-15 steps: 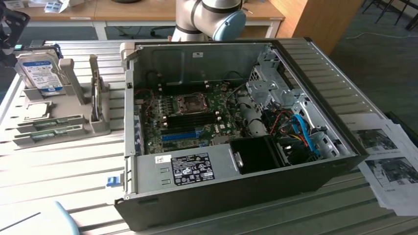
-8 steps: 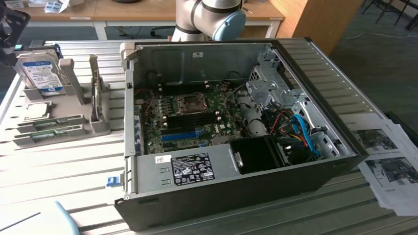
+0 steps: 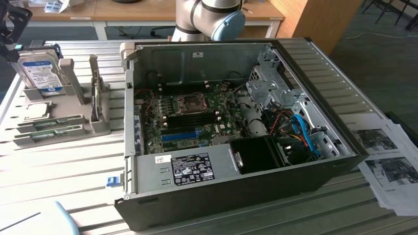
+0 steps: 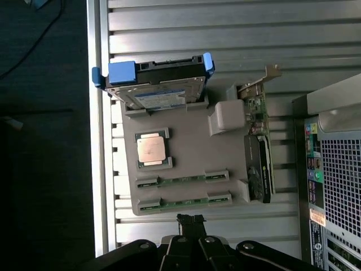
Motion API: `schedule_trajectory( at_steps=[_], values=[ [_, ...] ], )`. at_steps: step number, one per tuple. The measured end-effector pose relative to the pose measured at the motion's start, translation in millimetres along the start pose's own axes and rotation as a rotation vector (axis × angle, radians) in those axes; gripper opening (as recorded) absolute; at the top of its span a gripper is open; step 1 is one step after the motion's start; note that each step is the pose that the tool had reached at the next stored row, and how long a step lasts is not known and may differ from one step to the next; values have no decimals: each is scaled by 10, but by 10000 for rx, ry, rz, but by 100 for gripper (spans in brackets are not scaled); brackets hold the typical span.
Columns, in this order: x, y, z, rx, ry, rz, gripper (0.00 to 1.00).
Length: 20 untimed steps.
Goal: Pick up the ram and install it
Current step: 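Reach for the ram, then pick up the ram and move it above insertion slot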
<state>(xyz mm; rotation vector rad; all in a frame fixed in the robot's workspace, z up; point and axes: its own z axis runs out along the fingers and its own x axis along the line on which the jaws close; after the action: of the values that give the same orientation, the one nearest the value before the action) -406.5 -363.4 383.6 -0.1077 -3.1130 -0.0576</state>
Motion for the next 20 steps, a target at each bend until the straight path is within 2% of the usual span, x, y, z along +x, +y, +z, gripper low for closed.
schedule_trajectory(
  at_steps=[13,20],
  values=[
    [0,1,0,1,2,-16,9],
    [0,1,0,11,15,-393,9]
  ],
)
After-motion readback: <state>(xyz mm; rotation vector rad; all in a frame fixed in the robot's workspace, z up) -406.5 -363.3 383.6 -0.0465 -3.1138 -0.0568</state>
